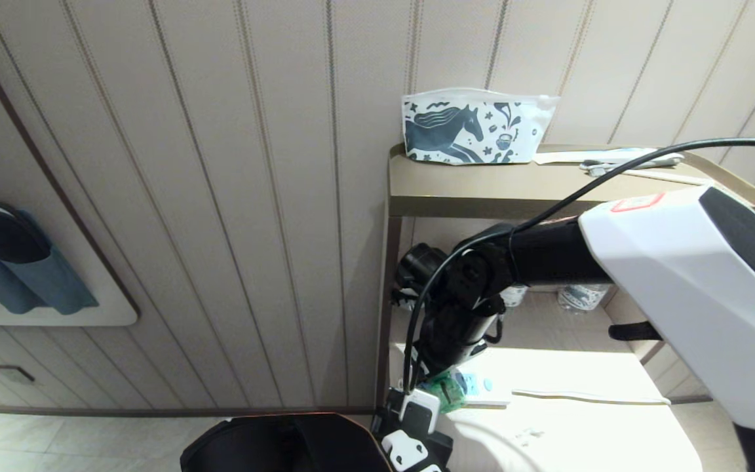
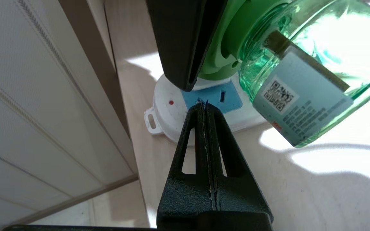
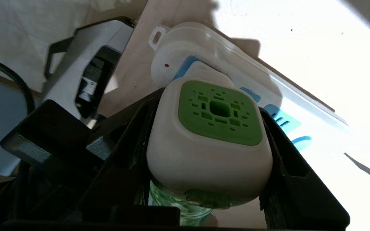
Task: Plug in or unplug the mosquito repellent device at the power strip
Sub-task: Hold the socket with your left hand and unplug it with your right hand
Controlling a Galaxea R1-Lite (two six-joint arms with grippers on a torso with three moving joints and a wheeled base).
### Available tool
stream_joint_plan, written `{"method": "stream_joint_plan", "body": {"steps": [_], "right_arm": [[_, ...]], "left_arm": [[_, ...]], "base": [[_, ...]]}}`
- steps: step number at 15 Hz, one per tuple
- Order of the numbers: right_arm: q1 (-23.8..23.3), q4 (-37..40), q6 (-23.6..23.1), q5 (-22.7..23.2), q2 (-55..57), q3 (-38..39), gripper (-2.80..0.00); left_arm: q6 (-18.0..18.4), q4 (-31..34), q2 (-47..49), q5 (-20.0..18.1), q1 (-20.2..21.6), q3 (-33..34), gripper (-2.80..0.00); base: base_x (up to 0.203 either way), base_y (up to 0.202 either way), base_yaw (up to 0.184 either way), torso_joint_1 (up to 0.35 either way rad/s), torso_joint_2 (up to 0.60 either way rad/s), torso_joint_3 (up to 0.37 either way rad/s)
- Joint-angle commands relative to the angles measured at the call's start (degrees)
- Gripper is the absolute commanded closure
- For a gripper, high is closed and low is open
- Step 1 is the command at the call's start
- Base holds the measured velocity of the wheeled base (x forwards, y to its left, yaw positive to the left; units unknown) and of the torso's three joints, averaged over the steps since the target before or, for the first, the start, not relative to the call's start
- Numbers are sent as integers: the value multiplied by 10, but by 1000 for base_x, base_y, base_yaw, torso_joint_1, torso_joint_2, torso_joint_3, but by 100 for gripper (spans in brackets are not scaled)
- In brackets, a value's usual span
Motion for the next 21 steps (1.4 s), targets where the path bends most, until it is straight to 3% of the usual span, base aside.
{"method": "stream_joint_plan", "body": {"steps": [1, 21], "right_arm": [[9, 1, 1, -46, 9, 5, 0], [15, 2, 2, -41, 2, 15, 0]], "left_arm": [[-2, -24, 2, 2, -2, 2, 0], [-3, -24, -41, 5, -3, 20, 0]], "base": [[0, 0, 0, 0, 0, 0], [0, 0, 0, 0, 0, 0]]}}
